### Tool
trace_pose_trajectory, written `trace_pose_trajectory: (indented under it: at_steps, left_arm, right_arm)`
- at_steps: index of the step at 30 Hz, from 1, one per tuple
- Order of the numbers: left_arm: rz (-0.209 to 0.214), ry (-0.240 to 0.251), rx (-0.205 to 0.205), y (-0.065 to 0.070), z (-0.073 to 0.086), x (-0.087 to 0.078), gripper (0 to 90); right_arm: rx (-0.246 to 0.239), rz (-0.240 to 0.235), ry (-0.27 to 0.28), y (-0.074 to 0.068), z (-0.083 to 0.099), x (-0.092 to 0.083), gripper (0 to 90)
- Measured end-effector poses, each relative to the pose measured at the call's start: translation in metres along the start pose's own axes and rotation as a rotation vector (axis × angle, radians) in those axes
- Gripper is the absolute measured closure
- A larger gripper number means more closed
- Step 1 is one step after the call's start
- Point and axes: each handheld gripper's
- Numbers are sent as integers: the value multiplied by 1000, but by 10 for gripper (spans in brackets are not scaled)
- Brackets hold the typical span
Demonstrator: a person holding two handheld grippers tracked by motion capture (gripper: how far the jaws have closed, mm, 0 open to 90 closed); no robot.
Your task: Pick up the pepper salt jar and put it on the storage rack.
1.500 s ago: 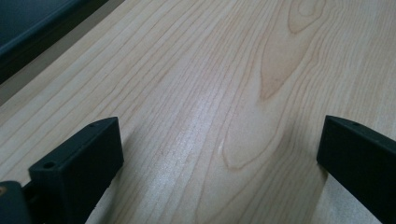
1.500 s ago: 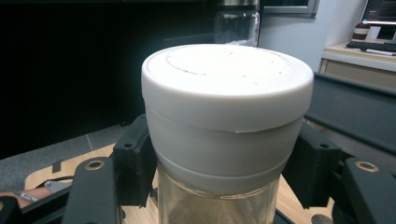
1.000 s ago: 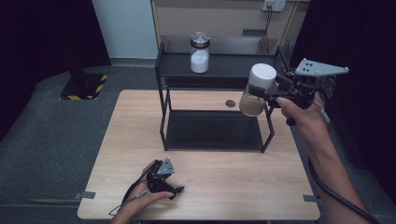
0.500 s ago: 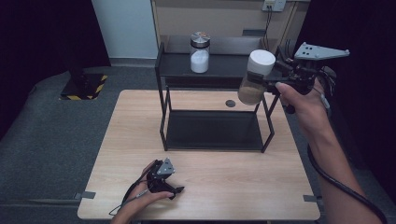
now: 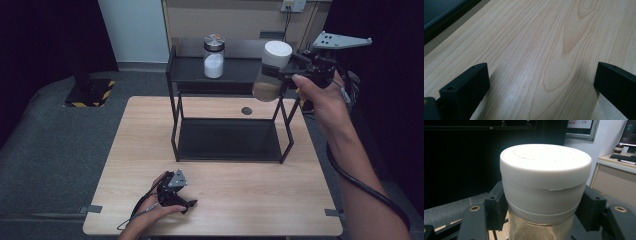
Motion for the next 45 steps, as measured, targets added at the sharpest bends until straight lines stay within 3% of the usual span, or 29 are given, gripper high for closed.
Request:
trace_pose_trajectory:
  at_steps: [22, 45]
  left_arm:
    - [4, 4, 0, 2, 1, -1, 0]
    - [18, 6, 16, 5, 1, -1, 0]
  right_arm:
    - [-11, 37, 9, 21, -20, 13, 360]
    - [20, 77, -4, 49, -17, 28, 360]
Point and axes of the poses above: each handheld gripper's, and its own axes: x roughly forward along the jaws, z roughly out of its underside, y roughly to its right, and after that the axes turned 13 degrees about -z, right-handed
